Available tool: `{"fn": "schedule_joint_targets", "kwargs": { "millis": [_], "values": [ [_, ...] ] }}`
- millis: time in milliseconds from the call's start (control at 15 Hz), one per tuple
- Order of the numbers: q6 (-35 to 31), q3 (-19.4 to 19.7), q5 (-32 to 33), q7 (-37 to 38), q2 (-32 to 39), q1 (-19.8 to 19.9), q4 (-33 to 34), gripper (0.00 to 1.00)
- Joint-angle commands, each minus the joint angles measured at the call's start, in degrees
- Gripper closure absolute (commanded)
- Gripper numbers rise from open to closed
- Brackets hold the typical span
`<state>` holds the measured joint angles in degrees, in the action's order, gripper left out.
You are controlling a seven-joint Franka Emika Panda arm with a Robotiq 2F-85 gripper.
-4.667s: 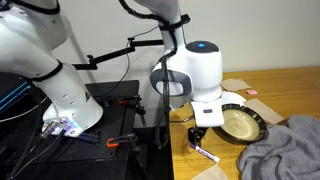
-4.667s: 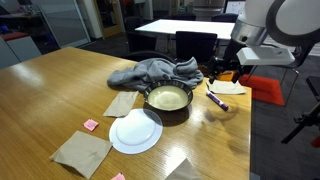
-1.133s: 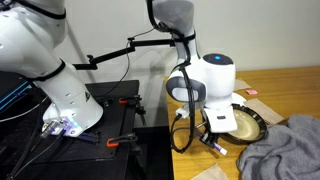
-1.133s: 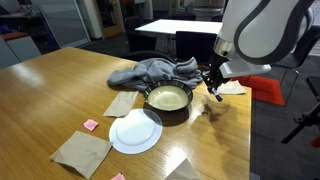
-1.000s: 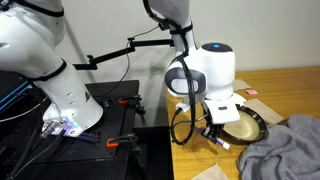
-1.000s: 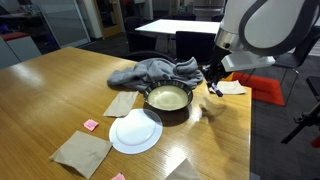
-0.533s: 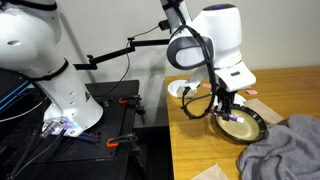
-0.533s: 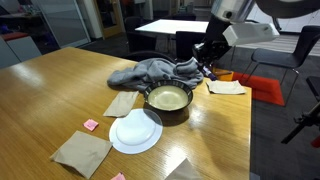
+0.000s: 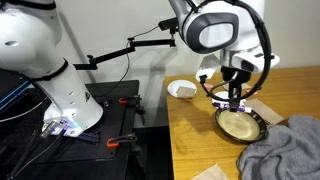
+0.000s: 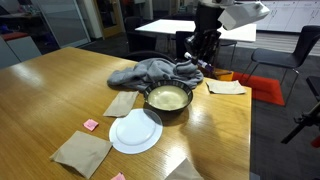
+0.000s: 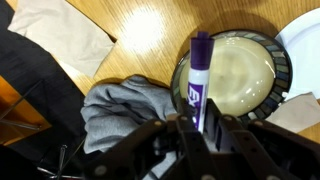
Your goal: Put the marker inside the bowl
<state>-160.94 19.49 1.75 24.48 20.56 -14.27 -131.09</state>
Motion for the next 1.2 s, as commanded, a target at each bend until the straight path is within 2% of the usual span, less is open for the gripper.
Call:
{"fn": "schedule_joint_targets", "kwargs": {
  "millis": [0, 200, 400, 667, 1133],
  "values": [
    [5.4, -4.4, 2.0, -3.7, 4.1, 4.6, 7.1, 0.95],
    [4.3, -8.6, 0.7, -7.6, 8.1, 8.2, 10.7, 0.95],
    [3.1, -10.7, 0.8, -9.9, 12.0, 10.1, 13.4, 0.95],
    [1.4, -11.1, 1.2, -10.9, 16.3, 10.4, 16.2, 0.95],
    [-9.7, -11.2, -1.0, -9.6, 21.5, 9.2, 17.4, 0.95]
  ]
}}
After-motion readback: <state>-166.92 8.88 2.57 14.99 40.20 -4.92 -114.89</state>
